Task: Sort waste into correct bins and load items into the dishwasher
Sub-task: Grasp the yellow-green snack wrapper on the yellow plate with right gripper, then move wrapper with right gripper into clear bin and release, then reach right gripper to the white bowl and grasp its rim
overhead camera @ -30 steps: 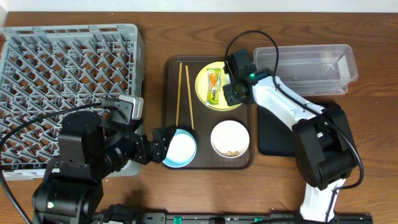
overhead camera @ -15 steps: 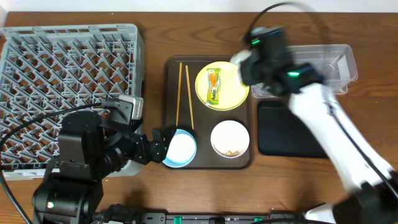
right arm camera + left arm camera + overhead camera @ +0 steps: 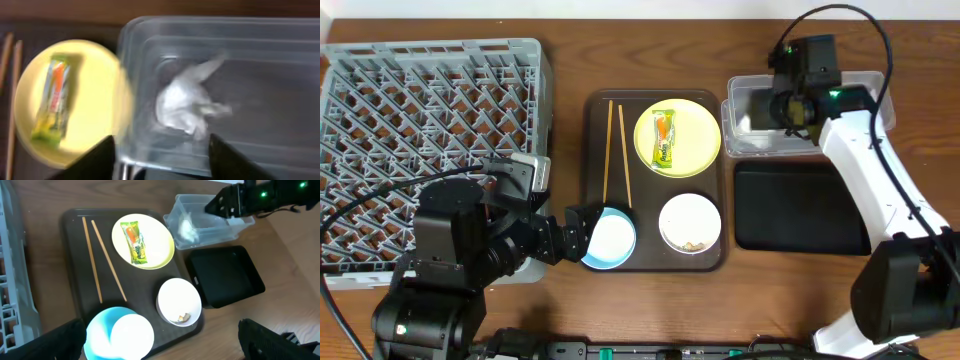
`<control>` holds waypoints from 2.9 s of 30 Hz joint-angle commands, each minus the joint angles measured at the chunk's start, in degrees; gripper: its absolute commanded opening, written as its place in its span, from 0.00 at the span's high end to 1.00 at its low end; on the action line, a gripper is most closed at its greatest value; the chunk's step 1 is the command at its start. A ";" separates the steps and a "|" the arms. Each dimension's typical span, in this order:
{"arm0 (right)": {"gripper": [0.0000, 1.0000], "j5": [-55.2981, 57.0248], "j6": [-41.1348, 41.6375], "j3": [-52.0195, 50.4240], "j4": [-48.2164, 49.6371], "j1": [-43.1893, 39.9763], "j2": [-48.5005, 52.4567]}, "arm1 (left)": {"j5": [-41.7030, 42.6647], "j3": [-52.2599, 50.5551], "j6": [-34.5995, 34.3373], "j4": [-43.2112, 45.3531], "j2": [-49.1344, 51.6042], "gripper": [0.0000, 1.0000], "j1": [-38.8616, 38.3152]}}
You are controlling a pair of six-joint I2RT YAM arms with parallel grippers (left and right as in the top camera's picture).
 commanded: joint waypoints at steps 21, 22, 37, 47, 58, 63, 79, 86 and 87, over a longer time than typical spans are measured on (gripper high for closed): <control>0.39 17.62 13.99 0.39 14.45 24.98 17.22 | -0.26 1.05 -0.31 0.02 -0.04 0.02 0.28; 0.40 14.51 14.08 0.39 15.67 24.65 18.12 | -0.28 1.05 -0.31 0.02 -0.04 0.02 0.28; 0.99 12.13 13.38 0.50 12.22 20.90 8.13 | -0.26 1.05 -0.31 0.02 -0.04 0.02 0.28; 0.99 12.11 7.69 0.46 4.83 8.57 0.11 | -0.26 1.05 -0.28 0.02 -0.04 0.02 0.28; 0.41 12.57 3.82 0.55 2.75 2.08 2.36 | -0.26 1.05 -0.28 0.02 -0.04 0.02 0.28; 0.42 6.36 3.96 0.55 -2.01 2.71 -4.31 | -0.26 1.05 -0.31 0.02 -0.04 0.02 0.28; 0.99 11.69 5.46 0.15 5.42 7.37 3.45 | -0.26 1.05 -0.28 0.02 -0.04 0.02 0.28; 0.99 11.82 7.85 0.15 7.87 4.24 10.36 | -0.26 1.05 -0.28 0.02 -0.04 0.02 0.28; 0.99 11.93 7.85 0.15 7.69 3.69 10.34 | -0.26 1.05 -0.31 0.02 -0.04 0.02 0.28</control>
